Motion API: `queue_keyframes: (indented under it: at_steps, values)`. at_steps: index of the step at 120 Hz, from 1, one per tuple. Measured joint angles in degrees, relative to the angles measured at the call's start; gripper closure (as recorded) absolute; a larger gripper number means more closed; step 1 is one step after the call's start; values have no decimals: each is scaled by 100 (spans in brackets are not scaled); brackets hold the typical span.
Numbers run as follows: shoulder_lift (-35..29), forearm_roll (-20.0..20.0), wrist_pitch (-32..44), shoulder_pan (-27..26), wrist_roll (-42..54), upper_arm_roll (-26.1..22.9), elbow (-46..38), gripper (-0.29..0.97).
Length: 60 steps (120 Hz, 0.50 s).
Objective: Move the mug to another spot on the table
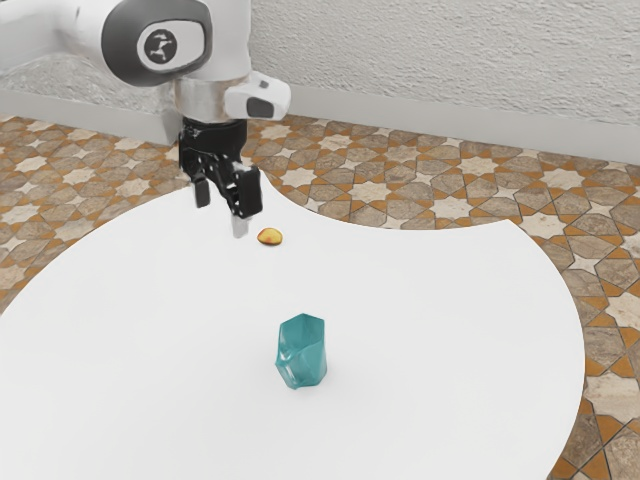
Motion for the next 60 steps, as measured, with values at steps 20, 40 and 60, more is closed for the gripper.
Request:
queue_keyframes:
  at_steps: [20, 40, 60]
  values:
    - [220, 197, 469, 249, -30, -106, -209, 0]
    - [1000, -460, 1537, 356, -193, -144, -917, 0]
    - [1145, -844, 2546, 187, -479, -51, -1815, 0]
